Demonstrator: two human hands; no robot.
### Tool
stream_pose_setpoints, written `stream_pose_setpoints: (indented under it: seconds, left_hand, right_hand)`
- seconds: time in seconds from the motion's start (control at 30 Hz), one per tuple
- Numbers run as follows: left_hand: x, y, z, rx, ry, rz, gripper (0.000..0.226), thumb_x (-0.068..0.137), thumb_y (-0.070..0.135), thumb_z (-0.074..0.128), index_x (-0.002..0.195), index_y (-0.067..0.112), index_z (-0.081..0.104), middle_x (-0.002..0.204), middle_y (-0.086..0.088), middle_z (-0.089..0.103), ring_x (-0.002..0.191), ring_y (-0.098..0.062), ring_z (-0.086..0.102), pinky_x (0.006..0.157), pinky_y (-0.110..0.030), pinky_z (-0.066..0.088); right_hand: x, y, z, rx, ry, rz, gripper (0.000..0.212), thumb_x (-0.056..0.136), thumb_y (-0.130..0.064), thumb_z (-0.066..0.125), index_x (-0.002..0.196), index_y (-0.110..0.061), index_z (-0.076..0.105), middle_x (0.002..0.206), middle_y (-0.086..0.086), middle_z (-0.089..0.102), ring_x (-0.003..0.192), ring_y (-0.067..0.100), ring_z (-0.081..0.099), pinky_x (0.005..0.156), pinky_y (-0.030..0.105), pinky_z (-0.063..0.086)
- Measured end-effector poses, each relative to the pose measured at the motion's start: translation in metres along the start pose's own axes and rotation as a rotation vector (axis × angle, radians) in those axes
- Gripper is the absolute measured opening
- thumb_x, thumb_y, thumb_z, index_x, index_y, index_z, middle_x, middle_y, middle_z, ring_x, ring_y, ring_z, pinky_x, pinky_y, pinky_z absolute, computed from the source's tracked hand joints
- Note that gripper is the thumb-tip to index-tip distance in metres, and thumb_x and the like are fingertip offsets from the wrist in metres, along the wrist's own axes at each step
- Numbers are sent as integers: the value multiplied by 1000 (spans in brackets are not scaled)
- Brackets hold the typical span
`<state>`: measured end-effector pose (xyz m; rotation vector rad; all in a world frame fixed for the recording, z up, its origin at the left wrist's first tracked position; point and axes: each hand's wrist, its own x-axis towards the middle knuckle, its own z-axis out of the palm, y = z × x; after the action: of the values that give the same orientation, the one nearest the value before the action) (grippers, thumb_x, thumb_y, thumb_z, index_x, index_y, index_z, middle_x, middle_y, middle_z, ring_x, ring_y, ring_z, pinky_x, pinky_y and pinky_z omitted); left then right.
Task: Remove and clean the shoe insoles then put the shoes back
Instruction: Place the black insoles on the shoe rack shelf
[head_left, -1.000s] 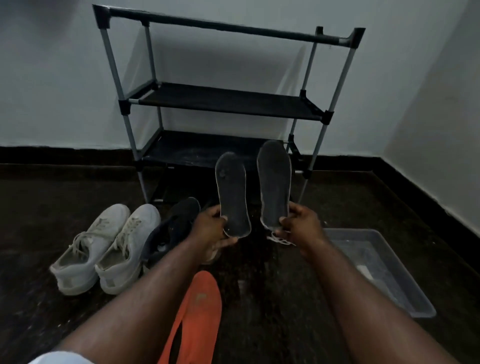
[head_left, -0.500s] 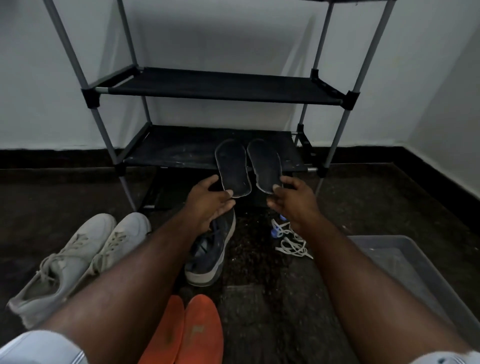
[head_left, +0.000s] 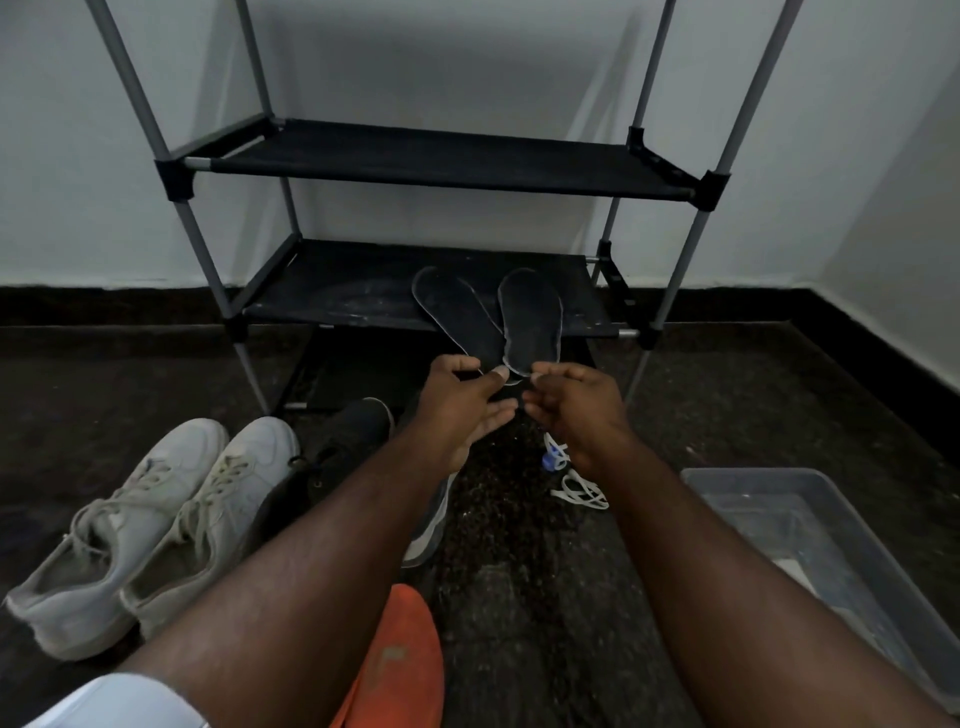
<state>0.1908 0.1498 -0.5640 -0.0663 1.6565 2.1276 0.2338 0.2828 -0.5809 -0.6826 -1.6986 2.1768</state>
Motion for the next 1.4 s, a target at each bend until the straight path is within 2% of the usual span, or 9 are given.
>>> stream_pose_setpoints:
  seconds: [0.17, 0.27, 0.4, 0.73, 0.93, 1.07, 1.23, 1.33, 1.4]
  left_hand:
    - [10, 3, 2, 62, 133, 78, 27, 92, -6, 60, 115, 9, 56, 107, -17, 66, 94, -27, 72, 76, -31, 62]
    - [23, 13, -16, 265, 192, 118, 13, 95, 3, 59, 98, 15, 64, 101, -11, 68, 88, -20, 72, 78, -32, 62]
    - [41, 31, -31, 411, 176, 130, 14, 98, 8, 55, 91, 11, 67, 94, -10, 68, 81, -16, 69, 78, -31, 61]
    - [68, 47, -26, 482, 121, 132, 20, 96, -3, 53, 103, 10, 66, 96, -8, 62, 81, -17, 65, 84, -34, 60]
    - [70, 41, -43, 468, 118, 161, 32, 94, 4, 64, 122, 20, 67, 117, -7, 62, 90, -19, 70, 82, -35, 61]
    - [35, 32, -54, 546, 157, 248, 30, 93, 12, 65, 119, 26, 64, 94, -7, 71, 82, -23, 73, 77, -37, 62]
    - [-49, -7, -72, 640, 137, 150, 21, 88, 10, 63, 106, 19, 66, 70, -6, 70, 61, -22, 66, 66, -34, 54]
    - [-104, -41, -113, 762, 177, 32, 12, 79, 16, 66, 90, 20, 68, 78, -10, 74, 69, -28, 71, 73, -38, 57]
    - [-140, -56, -147, 903, 201, -65, 3, 75, 19, 67, 78, 17, 67, 86, -17, 74, 80, -32, 73, 74, -37, 56]
  right_hand:
    - [6, -2, -5, -41, 54, -38, 9, 91, -4, 61, 93, -9, 69, 90, 13, 70, 81, 20, 69, 70, 28, 57]
    - [15, -6, -10, -125, 115, -72, 14, 91, -1, 60, 86, -12, 67, 85, 10, 68, 76, 18, 67, 67, 26, 56]
    - [28, -9, -10, -199, 122, -81, 17, 90, 2, 58, 82, -12, 65, 80, 9, 66, 69, 17, 65, 59, 25, 54]
    - [49, -11, -1, -265, 76, -33, 16, 90, -1, 59, 84, -14, 65, 77, 8, 64, 65, 18, 63, 57, 24, 56]
    - [29, -12, -3, -229, 42, -36, 34, 91, 2, 55, 120, -13, 64, 78, 7, 65, 62, 15, 60, 58, 23, 55]
    - [-4, 0, -5, -356, 73, -107, 42, 87, -4, 59, 126, -21, 61, 74, 7, 70, 63, 19, 64, 68, 37, 58]
    - [-74, 38, 7, -429, 6, 25, 28, 84, -5, 64, 111, -8, 66, 72, 7, 68, 60, 21, 63, 72, 46, 58]
    - [-126, 74, 12, -525, -50, 116, 18, 80, -8, 69, 96, -16, 69, 69, 5, 68, 59, 22, 65, 72, 46, 58]
    - [-160, 95, 15, -734, -84, 114, 11, 74, -16, 73, 83, -22, 70, 76, 4, 73, 72, 24, 70, 76, 41, 59]
